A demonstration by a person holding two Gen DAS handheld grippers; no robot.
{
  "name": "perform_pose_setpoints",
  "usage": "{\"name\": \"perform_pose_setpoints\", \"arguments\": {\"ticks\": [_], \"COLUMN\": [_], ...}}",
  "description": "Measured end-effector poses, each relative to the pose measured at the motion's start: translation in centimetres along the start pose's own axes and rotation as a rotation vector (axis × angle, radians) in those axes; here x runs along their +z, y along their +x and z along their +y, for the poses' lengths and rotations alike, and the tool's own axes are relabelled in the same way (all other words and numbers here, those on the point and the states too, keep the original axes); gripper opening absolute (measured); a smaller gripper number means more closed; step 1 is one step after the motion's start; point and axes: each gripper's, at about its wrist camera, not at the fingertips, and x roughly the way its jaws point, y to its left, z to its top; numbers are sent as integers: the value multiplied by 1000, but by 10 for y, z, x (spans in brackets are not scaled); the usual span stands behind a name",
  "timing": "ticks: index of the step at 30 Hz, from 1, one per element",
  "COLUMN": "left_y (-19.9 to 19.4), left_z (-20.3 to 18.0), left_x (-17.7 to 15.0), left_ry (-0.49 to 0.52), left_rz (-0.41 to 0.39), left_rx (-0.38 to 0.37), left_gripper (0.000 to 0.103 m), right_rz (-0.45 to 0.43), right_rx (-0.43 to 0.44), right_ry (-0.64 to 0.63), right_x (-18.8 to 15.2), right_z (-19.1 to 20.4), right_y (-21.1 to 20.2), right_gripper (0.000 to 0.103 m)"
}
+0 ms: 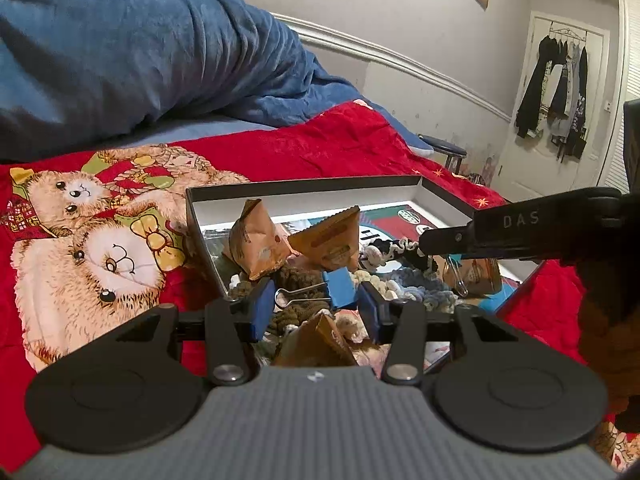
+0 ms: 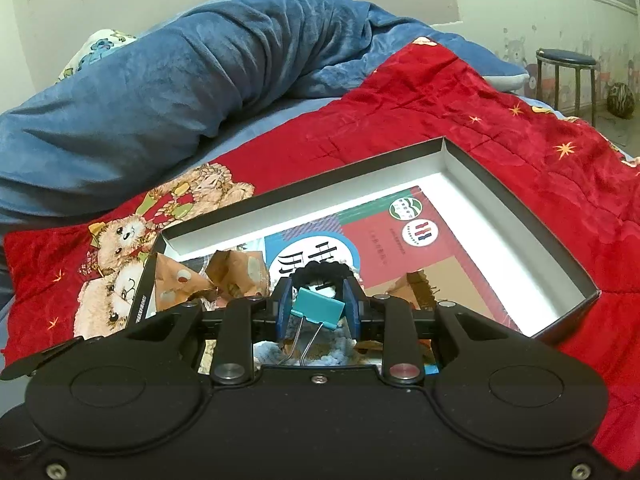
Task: Organize objects
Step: 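Lower both binder clips into the box and open both grippers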
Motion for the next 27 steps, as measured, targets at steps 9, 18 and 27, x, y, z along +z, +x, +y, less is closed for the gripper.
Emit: {"name": "perform_pose_setpoints", "arguments": {"ticks": [9, 18, 27], "left_y": [-1, -1, -2], "left_z": [-5, -6, -7], "left_x": [-3, -6, -8], "left_ry": [29, 36, 50], "left_rz": [4, -11, -30], "left_rx": [4, -8, -7], "left_gripper": [55, 62, 64], "right_rz": [-14, -41, -37], "right_rx": [-35, -64, -50], "right_ry": [20, 47, 74], "right_x": [-5, -10, -17], "right_z": [-2, -3, -1], "right_y": [1, 1, 8], "right_gripper": [27, 27, 27]}}
